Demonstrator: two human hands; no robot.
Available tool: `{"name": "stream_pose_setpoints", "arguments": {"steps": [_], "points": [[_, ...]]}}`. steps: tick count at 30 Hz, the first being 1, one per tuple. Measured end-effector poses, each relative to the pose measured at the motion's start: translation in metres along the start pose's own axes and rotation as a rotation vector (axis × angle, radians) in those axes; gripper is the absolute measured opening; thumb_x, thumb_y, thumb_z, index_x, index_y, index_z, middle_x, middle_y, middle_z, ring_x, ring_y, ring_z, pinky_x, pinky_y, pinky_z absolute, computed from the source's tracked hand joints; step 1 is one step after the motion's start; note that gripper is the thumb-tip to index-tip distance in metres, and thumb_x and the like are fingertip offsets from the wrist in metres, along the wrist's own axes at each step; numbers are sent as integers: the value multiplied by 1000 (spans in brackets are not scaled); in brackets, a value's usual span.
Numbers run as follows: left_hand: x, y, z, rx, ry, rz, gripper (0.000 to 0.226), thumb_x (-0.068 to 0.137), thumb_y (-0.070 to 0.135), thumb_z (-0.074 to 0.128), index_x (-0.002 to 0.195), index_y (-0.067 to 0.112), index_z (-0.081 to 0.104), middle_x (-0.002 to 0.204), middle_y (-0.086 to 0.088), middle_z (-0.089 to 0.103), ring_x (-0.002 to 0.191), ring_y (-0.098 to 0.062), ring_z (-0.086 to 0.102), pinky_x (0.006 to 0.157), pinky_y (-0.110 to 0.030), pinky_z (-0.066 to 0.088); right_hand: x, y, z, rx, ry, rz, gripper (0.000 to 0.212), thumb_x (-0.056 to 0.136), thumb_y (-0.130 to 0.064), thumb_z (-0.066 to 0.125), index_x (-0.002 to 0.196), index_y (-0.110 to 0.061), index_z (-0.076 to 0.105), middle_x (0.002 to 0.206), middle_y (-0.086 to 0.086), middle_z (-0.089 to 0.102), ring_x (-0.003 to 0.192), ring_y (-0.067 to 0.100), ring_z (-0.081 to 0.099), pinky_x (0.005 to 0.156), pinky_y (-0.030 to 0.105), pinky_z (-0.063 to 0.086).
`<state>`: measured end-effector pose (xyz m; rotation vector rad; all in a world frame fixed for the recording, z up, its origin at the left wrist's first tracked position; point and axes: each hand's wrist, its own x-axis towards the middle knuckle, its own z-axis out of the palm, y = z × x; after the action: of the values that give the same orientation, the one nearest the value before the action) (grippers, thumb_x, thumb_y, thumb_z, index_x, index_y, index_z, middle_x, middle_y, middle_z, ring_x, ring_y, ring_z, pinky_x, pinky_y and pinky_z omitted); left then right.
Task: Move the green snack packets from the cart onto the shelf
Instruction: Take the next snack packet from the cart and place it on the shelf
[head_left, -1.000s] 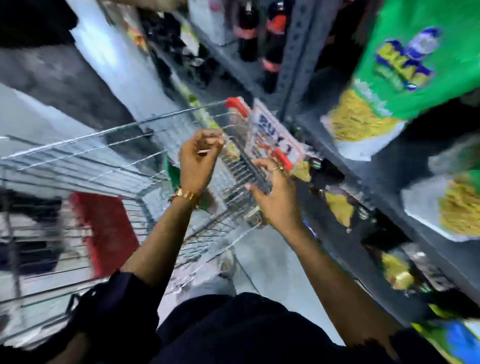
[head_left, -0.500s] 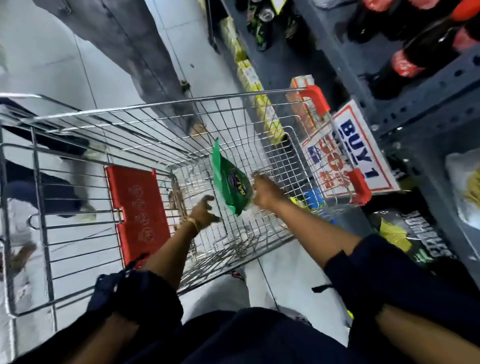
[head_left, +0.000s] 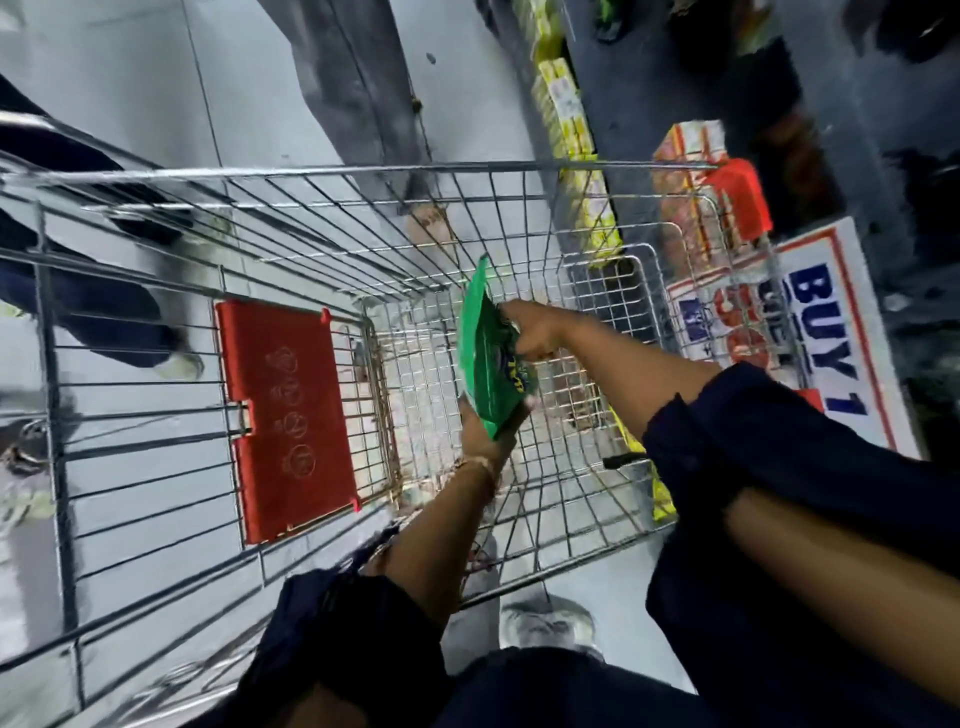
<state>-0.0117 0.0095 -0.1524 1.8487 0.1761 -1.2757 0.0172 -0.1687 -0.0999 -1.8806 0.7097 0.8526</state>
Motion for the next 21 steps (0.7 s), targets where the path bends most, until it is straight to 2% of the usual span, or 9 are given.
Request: {"name": "stream_pose_setpoints", "arguments": {"steps": [2,4,8,11,13,15,17,20,21], "points": [[-2,4,-12,5,-15,-22,84,69,42,82,135,12,41,110,-6,64,90,-19,62,89,-46,57,-2,4,2,59,29,26,64,79,7,70,137,0,45,135,14,55,119,29,57,82,23,48],[-3,10,-23,61,19,43,69,75,36,80,130,13,47,111,-11,65,101,-33,63,91,-51,53,-11,13,1,136,92,41,64,77,6,73,136,1,47,125,11,57,112,21,56,84,20,42],[-14,40,-37,122,19,203,74,64,56,75,126,21,56,119,-10,68,110,-32,63,93,-48,54,-40,31,-5,330,253,-22,78,64,-4,86,133,-7,50,136,16,57,127,33,53,106,42,46],[-33,69,-37,141,-14,366,52,68,54,70,115,34,62,108,7,70,99,-6,66,89,-35,56,-81,35,-14,443,308,-73,70,62,8,84,123,-5,53,121,15,66,113,30,64,95,46,56],[-46,90,-34,126,-24,485,25,74,45,69,98,43,66,95,21,71,84,12,65,82,-24,54,-111,40,-18,539,380,-141,56,64,23,75,105,-9,53,93,-1,70,86,6,70,70,21,60],[-64,110,-28,142,-22,603,15,81,39,69,94,33,71,87,9,75,73,5,64,71,-18,51,-150,39,-18,643,481,-176,57,65,28,70,92,-19,52,74,-14,66,60,-9,64,53,9,52],[-80,129,-23,138,-18,715,7,91,27,63,90,24,70,81,0,71,73,-9,62,67,-20,51,-188,38,-13,702,627,-214,54,62,19,78,93,-21,58,85,-9,69,66,-9,67,61,14,54],[-115,159,-6,207,0,892,29,90,46,56,70,28,67,65,13,64,71,-16,62,68,-45,58,-243,38,2,771,887,-231,49,57,-3,90,98,-12,66,93,0,74,81,1,72,72,24,59],[-129,170,1,252,-4,962,42,88,52,53,65,19,63,57,10,59,64,-16,57,62,-43,56,-258,37,8,799,983,-237,51,55,-9,92,99,-11,68,98,5,76,92,14,74,80,35,61]]}}
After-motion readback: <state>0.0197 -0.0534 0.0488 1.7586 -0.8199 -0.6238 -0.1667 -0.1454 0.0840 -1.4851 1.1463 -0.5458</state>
